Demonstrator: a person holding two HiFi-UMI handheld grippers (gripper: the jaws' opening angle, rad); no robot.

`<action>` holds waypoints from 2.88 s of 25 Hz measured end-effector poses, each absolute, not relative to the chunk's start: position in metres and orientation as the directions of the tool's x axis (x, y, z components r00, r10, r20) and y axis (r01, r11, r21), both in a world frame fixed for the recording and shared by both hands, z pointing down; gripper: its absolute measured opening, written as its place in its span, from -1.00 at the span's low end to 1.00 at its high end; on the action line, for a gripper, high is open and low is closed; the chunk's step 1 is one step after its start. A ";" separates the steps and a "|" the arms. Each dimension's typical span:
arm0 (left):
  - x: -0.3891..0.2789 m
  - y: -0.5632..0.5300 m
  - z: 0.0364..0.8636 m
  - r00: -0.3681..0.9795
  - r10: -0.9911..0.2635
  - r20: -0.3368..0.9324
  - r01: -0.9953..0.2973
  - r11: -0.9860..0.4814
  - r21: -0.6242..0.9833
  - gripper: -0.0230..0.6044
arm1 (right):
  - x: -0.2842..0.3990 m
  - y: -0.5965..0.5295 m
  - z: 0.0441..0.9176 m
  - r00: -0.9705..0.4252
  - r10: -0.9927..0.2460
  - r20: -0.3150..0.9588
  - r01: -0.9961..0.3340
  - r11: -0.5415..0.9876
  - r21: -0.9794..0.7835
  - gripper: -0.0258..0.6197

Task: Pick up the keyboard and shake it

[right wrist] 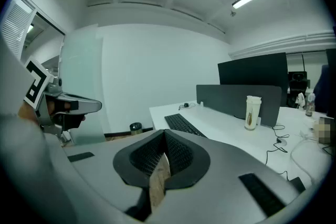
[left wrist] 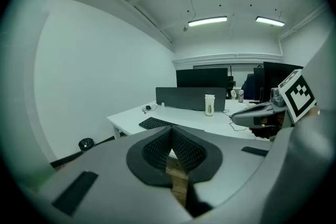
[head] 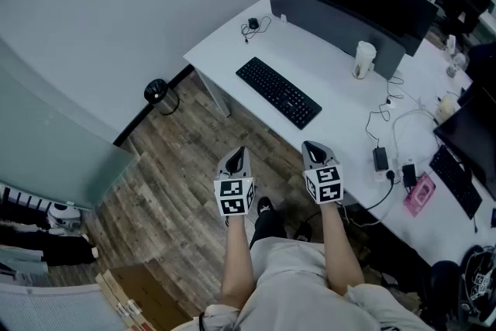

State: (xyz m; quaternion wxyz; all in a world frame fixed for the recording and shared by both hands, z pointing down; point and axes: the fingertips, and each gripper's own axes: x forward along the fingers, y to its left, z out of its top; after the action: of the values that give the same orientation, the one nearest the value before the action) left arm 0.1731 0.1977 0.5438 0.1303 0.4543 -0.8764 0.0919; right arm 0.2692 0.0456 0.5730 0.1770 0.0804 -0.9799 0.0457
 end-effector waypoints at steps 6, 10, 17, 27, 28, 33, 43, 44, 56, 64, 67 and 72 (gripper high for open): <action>0.143 0.193 0.551 -0.534 -0.782 0.322 -0.832 0.554 -0.036 -0.88 | 0.240 0.036 0.576 -0.918 -0.170 0.359 -0.205 0.977 -0.060 -0.80; 0.111 0.182 0.558 -0.504 -0.800 0.326 -0.848 0.529 -0.011 -0.88 | 0.213 0.019 0.582 -0.906 -0.203 0.370 -0.242 0.968 -0.061 -0.80; 0.024 0.165 0.554 -0.448 -0.830 0.332 -0.870 0.491 0.054 -0.88 | 0.179 -0.017 0.592 -0.870 -0.286 0.402 -0.375 0.913 -0.161 -0.80; -0.055 0.170 0.576 -0.381 -0.857 0.348 -0.881 0.450 0.144 -0.88 | 0.156 -0.037 0.605 -0.803 -0.403 0.438 -0.518 0.836 -0.179 -0.80; -0.059 0.171 0.579 -0.375 -0.860 0.347 -0.881 0.447 0.155 -0.88 | 0.154 -0.036 0.608 -0.799 -0.406 0.444 -0.522 0.835 -0.176 -0.80; -0.078 0.184 0.584 -0.373 -0.863 0.342 -0.873 0.451 0.187 -0.88 | 0.141 -0.031 0.622 -0.787 -0.415 0.457 -0.540 0.822 -0.184 -0.80; -0.117 0.223 0.582 -0.420 -0.851 0.316 -0.846 0.493 0.202 -0.88 | 0.136 -0.045 0.632 -0.778 -0.410 0.477 -0.548 0.814 -0.194 -0.80; -0.123 0.225 0.584 -0.426 -0.848 0.316 -0.842 0.499 0.203 -0.88 | 0.132 -0.046 0.636 -0.779 -0.403 0.481 -0.543 0.817 -0.194 -0.80; -0.194 0.179 0.608 -0.378 -0.842 0.385 -0.859 0.474 0.194 -0.88 | 0.100 -0.085 0.679 -0.744 -0.405 0.531 -0.597 0.760 -0.257 -0.80; -0.252 0.089 0.606 -0.291 -0.860 0.419 -0.909 0.385 0.158 -0.88 | 0.110 -0.153 0.681 -0.688 -0.534 0.492 -0.722 0.573 -0.388 -0.80; -0.272 0.055 0.604 -0.252 -0.866 0.433 -0.925 0.347 0.156 -0.88 | 0.114 -0.173 0.685 -0.653 -0.578 0.489 -0.757 0.506 -0.413 -0.80; -0.296 0.003 0.609 -0.176 -0.880 0.442 -0.951 0.267 0.153 -0.88 | 0.138 -0.180 0.695 -0.582 -0.630 0.514 -0.813 0.425 -0.398 -0.80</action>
State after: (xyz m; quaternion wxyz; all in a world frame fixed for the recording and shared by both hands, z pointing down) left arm -0.2962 0.0031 0.6086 0.2277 0.6002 -0.7627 0.0786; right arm 0.1376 -0.1798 0.6951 0.1447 0.4338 -0.8317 0.3149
